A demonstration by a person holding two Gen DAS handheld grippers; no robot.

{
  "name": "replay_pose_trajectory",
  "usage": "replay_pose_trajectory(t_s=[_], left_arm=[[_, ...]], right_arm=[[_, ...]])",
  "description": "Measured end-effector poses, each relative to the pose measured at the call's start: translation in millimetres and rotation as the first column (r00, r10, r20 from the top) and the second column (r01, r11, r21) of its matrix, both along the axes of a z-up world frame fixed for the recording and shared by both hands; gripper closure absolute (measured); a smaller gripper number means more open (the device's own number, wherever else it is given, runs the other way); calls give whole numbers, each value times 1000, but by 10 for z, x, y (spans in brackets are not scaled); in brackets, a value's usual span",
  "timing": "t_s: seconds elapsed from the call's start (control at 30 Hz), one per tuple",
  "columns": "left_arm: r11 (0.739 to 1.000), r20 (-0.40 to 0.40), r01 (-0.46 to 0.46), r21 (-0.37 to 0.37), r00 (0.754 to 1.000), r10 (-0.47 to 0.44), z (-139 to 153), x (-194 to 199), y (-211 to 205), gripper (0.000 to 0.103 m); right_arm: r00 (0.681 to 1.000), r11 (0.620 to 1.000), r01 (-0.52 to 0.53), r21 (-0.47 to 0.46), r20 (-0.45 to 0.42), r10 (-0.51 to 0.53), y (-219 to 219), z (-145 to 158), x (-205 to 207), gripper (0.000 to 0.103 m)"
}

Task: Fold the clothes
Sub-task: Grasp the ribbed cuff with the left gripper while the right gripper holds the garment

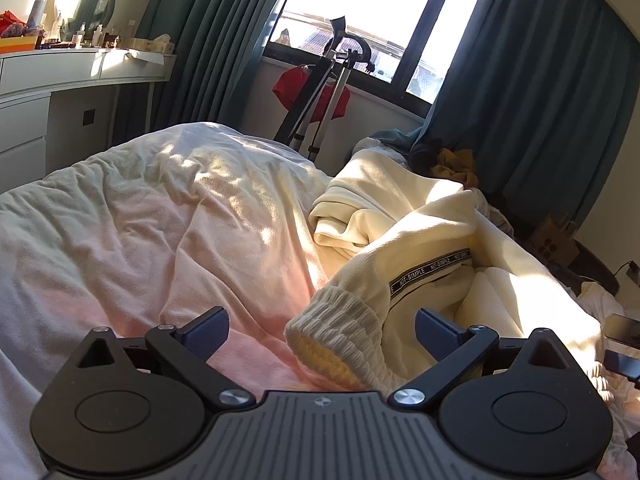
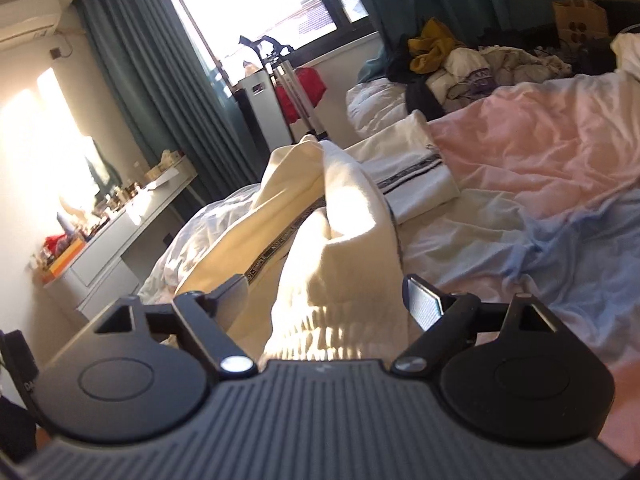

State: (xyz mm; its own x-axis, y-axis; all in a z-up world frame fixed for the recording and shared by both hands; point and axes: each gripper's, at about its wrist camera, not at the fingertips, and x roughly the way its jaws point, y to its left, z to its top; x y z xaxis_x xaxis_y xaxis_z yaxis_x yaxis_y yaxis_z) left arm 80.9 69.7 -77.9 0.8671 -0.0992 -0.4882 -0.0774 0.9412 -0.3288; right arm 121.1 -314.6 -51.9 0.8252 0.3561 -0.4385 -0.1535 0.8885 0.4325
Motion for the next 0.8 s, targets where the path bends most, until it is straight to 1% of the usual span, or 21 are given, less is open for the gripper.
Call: replay_pose_trajectory(t_s=[0.07,0.13,0.2,0.23,0.27,0.3,0.33,0.37,0.43,0.47,0.53,0.57,0.7,0.8], left_arm=[[1000,-7,-1,0,1000,1,-27,30,-1,3],[1000,-12,-3,-3,1000,3,-52,57,0,3],[1000,-16,-7,-9,1000,7,-71,77,3,3],[1000,-17,-8,-13,1000,7,-79,85,5,3],[1000,-16,-7,-16,1000,7,-81,90,6,3],[1000,-16,-6,-19,1000,5,-83,96,5,3],[1000,-12,6,-26,1000,-7,-89,101,-11,3],[999,-8,18,-32,1000,-18,-95,106,-27,3],[998,0,42,-45,999,-42,-107,116,-60,3],[997,4,54,-52,999,-54,-113,122,-76,3],[995,13,78,-64,997,-77,-125,132,-109,3],[993,17,90,-71,996,-89,-131,137,-125,3],[986,35,138,-95,990,-135,-155,158,-190,3],[979,48,172,-114,985,-167,-175,177,-236,4]], right_arm=[[1000,999,-4,-43,-10,3,77,-24,159,18],[999,997,21,-70,-46,-25,93,-115,287,18],[994,997,41,-59,-98,-47,27,-252,357,19],[991,998,51,-29,-126,-54,-29,-326,372,19],[986,998,66,9,-155,-64,-91,-394,380,26],[980,995,94,38,-181,-86,-155,-448,378,30],[972,990,131,58,-203,-117,-223,-494,371,41],[963,983,167,77,-225,-146,-292,-540,363,55],[940,964,240,112,-274,-202,-414,-634,341,66],[929,954,271,132,-295,-223,-467,-674,326,69],[916,939,308,155,-313,-249,-529,-706,288,72],[916,937,312,159,-311,-253,-535,-698,270,73],[939,951,267,156,-262,-221,-448,-580,212,73],[948,959,243,145,-243,-203,-382,-542,180,73]])
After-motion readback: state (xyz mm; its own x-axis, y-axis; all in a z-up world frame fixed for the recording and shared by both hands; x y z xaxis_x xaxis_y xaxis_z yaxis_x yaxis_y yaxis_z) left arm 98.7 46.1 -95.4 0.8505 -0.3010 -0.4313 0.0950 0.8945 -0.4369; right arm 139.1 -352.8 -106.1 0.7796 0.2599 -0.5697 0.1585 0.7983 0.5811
